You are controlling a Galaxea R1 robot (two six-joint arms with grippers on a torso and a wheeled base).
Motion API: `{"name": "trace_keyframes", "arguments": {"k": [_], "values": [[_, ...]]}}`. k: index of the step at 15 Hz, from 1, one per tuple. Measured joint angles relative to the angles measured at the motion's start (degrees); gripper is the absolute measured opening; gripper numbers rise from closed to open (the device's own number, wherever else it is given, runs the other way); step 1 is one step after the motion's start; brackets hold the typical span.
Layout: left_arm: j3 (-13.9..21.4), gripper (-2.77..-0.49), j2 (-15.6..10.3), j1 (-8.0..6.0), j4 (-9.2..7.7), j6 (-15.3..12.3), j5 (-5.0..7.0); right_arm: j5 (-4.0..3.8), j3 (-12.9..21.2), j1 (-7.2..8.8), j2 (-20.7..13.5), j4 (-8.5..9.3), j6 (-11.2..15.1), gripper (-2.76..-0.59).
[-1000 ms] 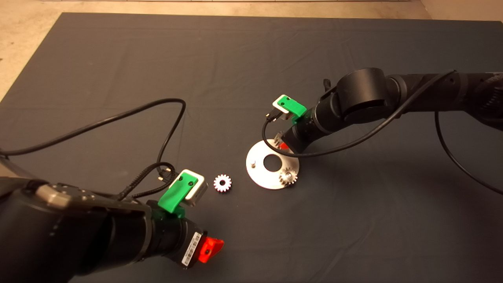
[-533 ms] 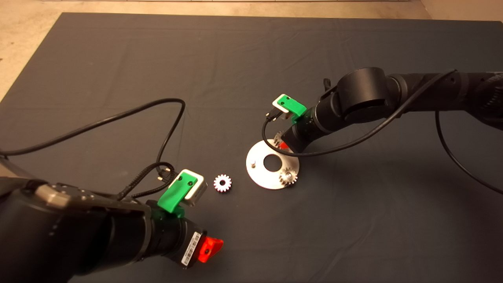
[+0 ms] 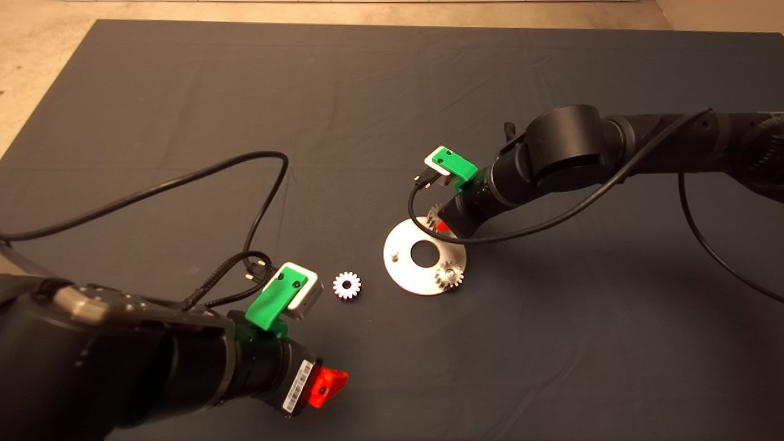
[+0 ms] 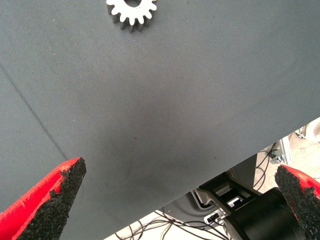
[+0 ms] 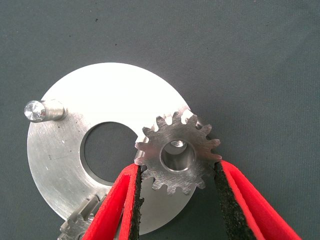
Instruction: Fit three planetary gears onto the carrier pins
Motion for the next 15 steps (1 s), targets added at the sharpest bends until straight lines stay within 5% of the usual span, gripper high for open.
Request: {"name": "trace_keyframes", "arguments": {"k": [4,15], "values": [[0.00,-0.51,0.00,0.00,-0.01,0.00,0.00,0.68,-1.07,0.25,0.09,0.02,-0.01,-2.40],[0.00,-0.51,0.00,0.00,0.00,0.00,-0.01,0.46,-1.82,0.61,0.15,-0.53,0.26,-2.40]]}}
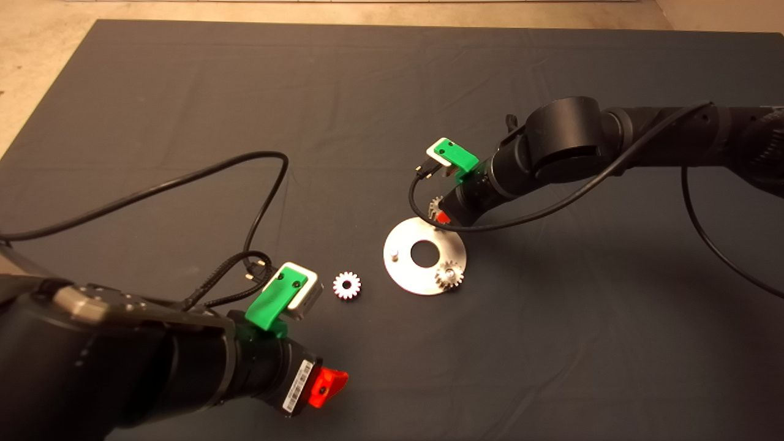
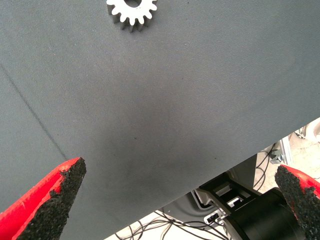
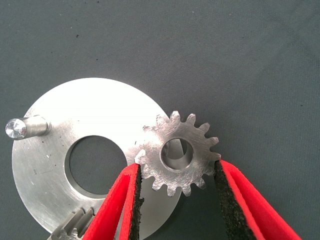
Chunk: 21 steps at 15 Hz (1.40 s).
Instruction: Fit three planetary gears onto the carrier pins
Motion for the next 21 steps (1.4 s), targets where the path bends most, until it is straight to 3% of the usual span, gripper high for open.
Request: {"name": "trace_keyframes", "arguments": {"k": [12,21], "values": [[0.00,-0.51,0.00,0.00,0.00,-0.02,0.01,-0.22,3.04,0.00,-0.04,0.02,0.69,-2.40],[0.00,-0.51,0.00,0.00,-0.02,-0.02,-0.02,-0.24,3.00,0.00,-0.50,0.00,0.69,-2.41]]}}
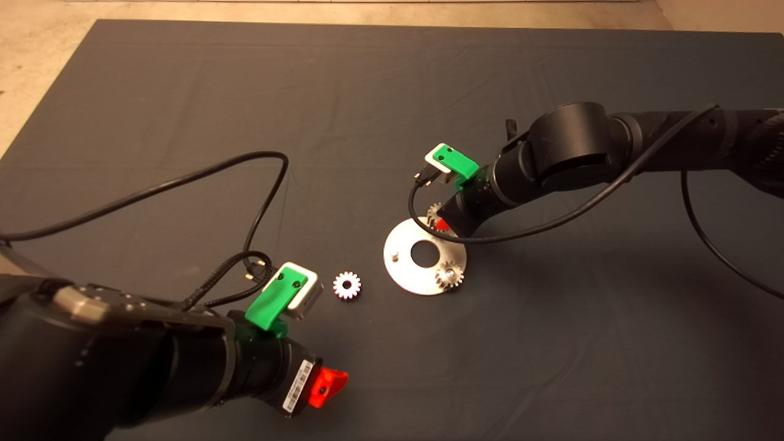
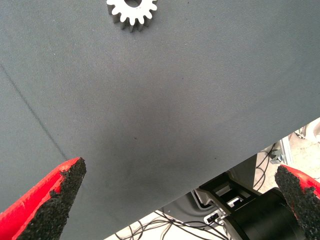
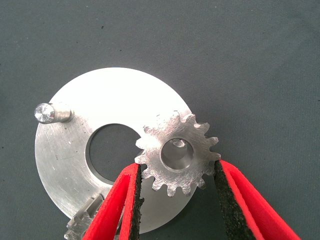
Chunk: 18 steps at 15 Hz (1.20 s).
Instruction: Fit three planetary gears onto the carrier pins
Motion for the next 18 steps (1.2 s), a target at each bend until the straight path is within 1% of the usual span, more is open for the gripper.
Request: {"name": "trace_keyframes", "arguments": {"k": [5,10,14,18], "values": [[0.00,-0.51,0.00,0.00,-0.01,-0.02,0.01,0.00,-0.16,-0.02,0.02,0.00,-0.02,-2.41],[0.00,-0.51,0.00,0.00,-0.02,-0.02,0.02,0.07,-1.76,-0.02,0.35,0.00,-0.07,-2.41],[0.00,-0.51,0.00,-0.01,-0.03,-0.02,0.02,0.07,-2.00,-0.05,0.35,0.00,-0.07,-2.41],[0.00,-0.51,-0.02,-0.45,-0.14,-0.05,0.02,0.05,-1.98,-0.06,0.35,0.00,-0.02,-2.41]]}}
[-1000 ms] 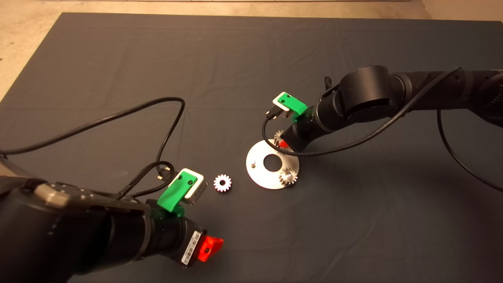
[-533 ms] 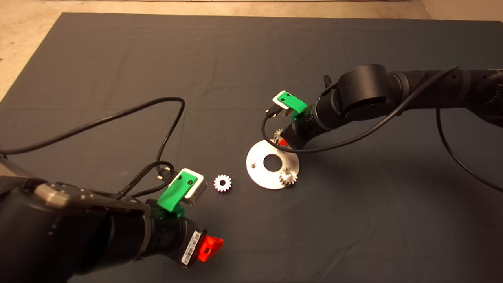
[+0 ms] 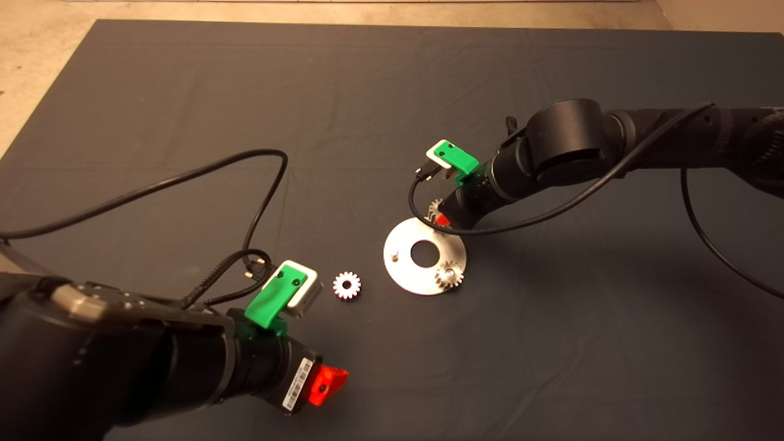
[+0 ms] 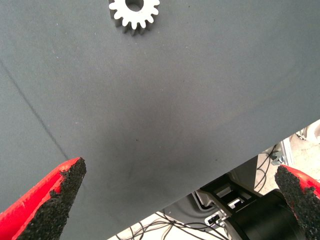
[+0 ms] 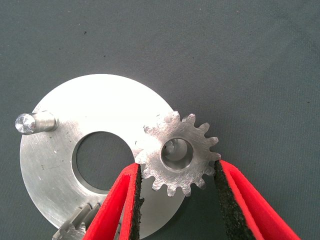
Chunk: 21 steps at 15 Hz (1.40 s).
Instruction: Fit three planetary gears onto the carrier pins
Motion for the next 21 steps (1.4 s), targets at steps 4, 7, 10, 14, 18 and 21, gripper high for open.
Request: {"name": "trace_keyframes", "arguments": {"k": [4,7,10,14,18,21], "values": [[0.00,-0.51,0.02,0.00,-0.04,0.00,0.00,-0.02,0.09,-0.10,0.02,0.00,0.00,-2.41],[0.00,-0.51,0.00,0.00,-0.04,0.00,0.00,-0.06,0.77,-0.11,0.02,0.00,0.00,-2.41],[0.00,-0.51,0.02,0.00,-0.04,0.00,0.00,-0.07,0.91,-0.11,0.02,0.00,0.00,-2.41],[0.00,-0.51,0.02,-0.05,-0.04,0.00,0.00,-0.06,0.91,-0.11,0.02,0.00,0.00,-2.41],[0.00,-0.51,-0.11,-0.35,-0.04,0.00,0.00,-0.02,0.91,-0.43,0.02,-0.06,0.00,-2.41],[0.00,-0.51,-0.13,-0.35,-0.04,0.00,0.00,0.02,1.07,-0.74,0.02,-0.50,0.00,-2.41]]}}
